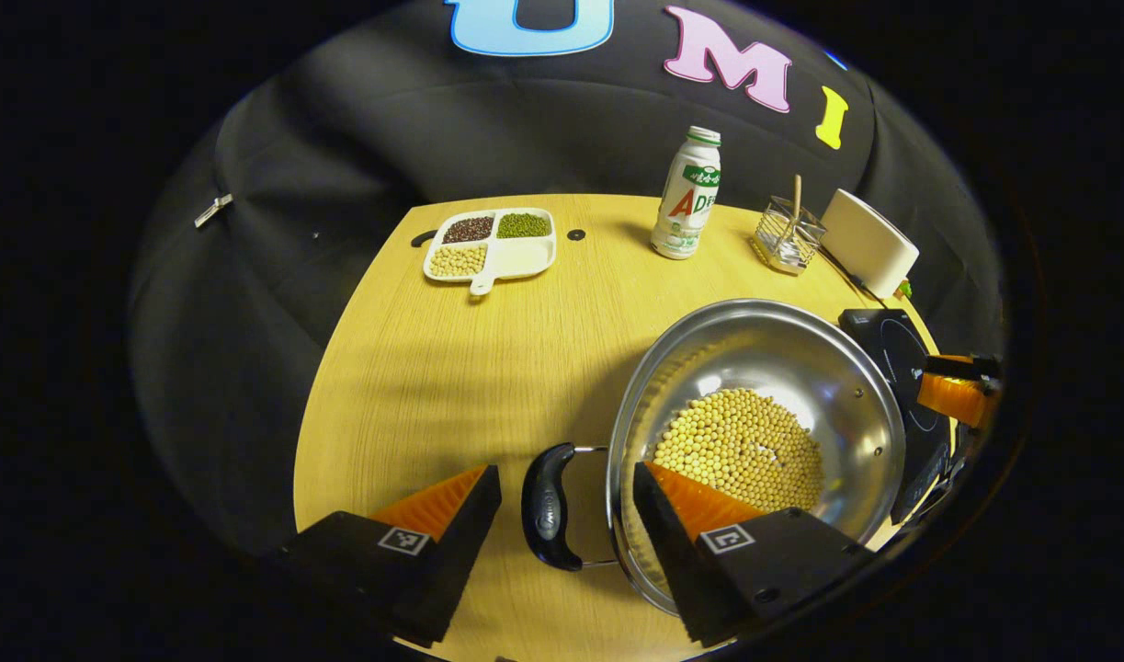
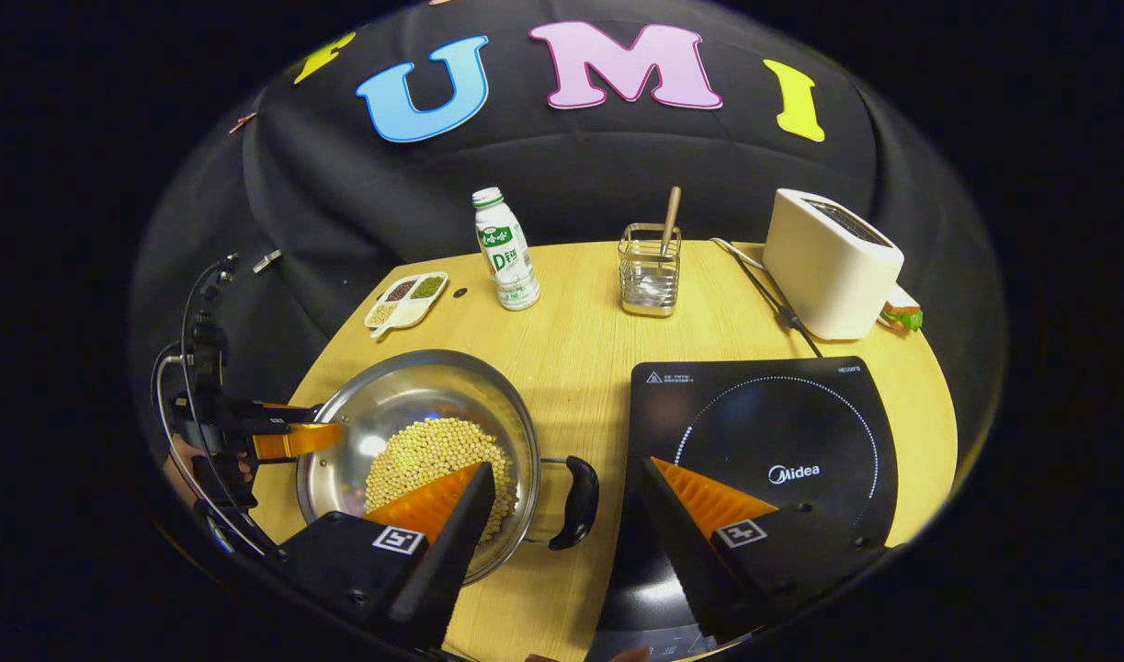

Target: First push the handle of the pot to place it horizontally, then grasp the pot with both hands and set it on the induction cooktop.

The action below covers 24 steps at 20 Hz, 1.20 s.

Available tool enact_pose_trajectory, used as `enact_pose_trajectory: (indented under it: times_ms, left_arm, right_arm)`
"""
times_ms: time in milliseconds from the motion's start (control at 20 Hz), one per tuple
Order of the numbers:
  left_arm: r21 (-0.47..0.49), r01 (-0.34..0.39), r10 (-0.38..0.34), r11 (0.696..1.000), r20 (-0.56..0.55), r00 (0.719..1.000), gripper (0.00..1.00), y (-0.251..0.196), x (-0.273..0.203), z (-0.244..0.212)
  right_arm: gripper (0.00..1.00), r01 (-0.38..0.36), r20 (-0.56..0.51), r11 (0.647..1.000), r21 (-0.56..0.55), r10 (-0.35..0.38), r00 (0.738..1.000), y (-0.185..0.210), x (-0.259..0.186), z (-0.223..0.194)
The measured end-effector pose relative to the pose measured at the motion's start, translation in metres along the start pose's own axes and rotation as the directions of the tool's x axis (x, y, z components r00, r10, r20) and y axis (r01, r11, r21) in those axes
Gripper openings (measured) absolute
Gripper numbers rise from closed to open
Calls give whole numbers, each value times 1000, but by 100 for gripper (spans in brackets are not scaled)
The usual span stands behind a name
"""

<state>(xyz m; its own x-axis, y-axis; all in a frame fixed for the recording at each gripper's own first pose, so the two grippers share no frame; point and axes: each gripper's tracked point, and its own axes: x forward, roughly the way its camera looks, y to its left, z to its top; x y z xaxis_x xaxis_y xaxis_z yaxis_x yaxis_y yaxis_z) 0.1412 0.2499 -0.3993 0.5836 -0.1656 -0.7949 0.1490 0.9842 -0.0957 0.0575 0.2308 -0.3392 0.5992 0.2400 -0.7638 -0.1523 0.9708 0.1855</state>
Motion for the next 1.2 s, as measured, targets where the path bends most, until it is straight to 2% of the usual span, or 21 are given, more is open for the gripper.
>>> enact_pose_trajectory:
  times_ms: [100, 200, 250, 600, 650, 700, 850, 900, 950, 1100, 1200]
  left_arm:
    - [8, 25, -25, 1000, -7, 1000, 79, -5, 7, -1]
    - [24, 40, -39, 999, -29, 999, 74, -8, 5, -6]
    - [38, 40, -39, 998, -34, 999, 66, -7, 7, -7]
    - [65, 40, -37, 997, -52, 998, 65, 1, 6, -10]
    - [69, 41, -37, 997, -53, 998, 61, 0, 7, -9]
    - [71, 38, -34, 997, -56, 998, 65, 1, 9, -9]
    - [70, 30, -26, 997, -57, 998, 65, 2, 9, -10]
    - [69, 30, -26, 997, -53, 998, 65, 2, 9, -10]
    - [67, 29, -25, 997, -46, 999, 60, 2, 8, -9]
    - [73, 11, -8, 997, -40, 999, 64, 2, 7, -10]
    - [51, -2, 4, 999, -45, 999, 58, 3, 3, -14]
  right_arm:
    - [99, 4, -20, 1000, -2, -4, 1000, 3, 7, -4]
    - [98, 10, -42, 1000, -3, -10, 999, 4, 19, -11]
    - [98, 6, -50, 1000, 1, -6, 999, 6, 21, -14]
    - [92, 1, -139, 1000, 15, 1, 990, 11, 46, -34]
    - [92, -4, -154, 1000, 24, 7, 988, 14, 52, -37]
    - [84, 0, -174, 1000, 28, 5, 985, 15, 56, -42]
    - [79, 37, -209, 999, 13, -33, 977, 8, 67, -52]
    - [68, 43, -214, 999, 8, -40, 976, 7, 68, -53]
    - [61, 51, -204, 999, 12, -47, 978, 9, 67, -51]
    - [58, 50, -216, 999, -13, -52, 975, 11, 67, -52]
    - [54, 47, -205, 999, -26, -51, 977, 13, 62, -46]
